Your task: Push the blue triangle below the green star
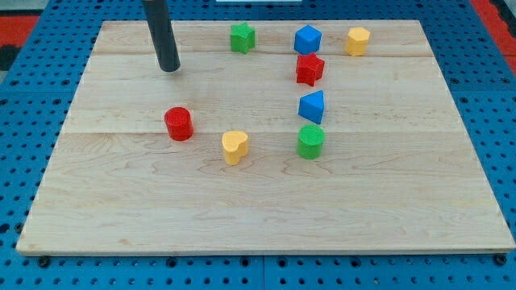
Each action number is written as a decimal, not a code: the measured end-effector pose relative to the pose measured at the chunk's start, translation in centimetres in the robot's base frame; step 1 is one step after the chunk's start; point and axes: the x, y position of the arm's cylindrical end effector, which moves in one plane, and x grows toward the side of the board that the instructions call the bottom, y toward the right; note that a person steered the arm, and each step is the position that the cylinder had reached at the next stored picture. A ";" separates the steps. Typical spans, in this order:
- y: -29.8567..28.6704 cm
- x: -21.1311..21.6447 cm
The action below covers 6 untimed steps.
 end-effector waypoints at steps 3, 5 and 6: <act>0.7 -0.4; 4.1 -0.1; 9.5 1.2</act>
